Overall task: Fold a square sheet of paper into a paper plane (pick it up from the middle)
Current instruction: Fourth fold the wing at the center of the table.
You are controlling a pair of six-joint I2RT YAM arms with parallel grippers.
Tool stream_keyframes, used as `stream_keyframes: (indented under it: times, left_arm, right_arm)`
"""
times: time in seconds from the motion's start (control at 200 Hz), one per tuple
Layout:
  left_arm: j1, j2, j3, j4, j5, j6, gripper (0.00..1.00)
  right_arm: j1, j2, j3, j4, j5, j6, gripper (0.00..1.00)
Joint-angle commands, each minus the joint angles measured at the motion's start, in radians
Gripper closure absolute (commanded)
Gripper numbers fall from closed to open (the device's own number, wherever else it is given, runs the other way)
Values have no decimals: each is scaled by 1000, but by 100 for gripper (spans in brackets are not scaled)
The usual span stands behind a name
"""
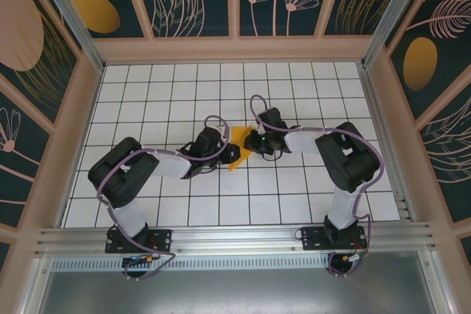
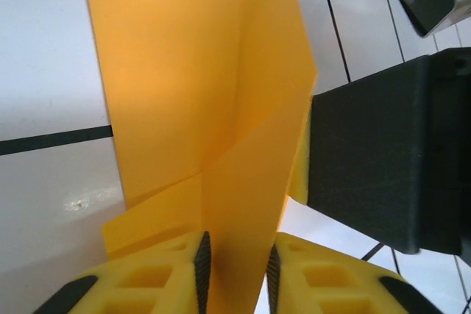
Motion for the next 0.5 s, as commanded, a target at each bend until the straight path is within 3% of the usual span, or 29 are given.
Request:
stream_keyframes:
  times: [0.0, 0.4, 0.495]
  left_arm:
    - [-5, 35, 30, 18, 27, 11, 74]
    - [-1, 53, 37, 16, 51, 19, 95]
    - [2, 56, 32, 25, 64, 11, 95]
  right_arm:
    - [10, -21, -36, -74, -43, 11, 87]
    - [-21, -108, -67, -21, -111, -62, 86]
    - [-88, -158, -88, 39, -149, -83, 86]
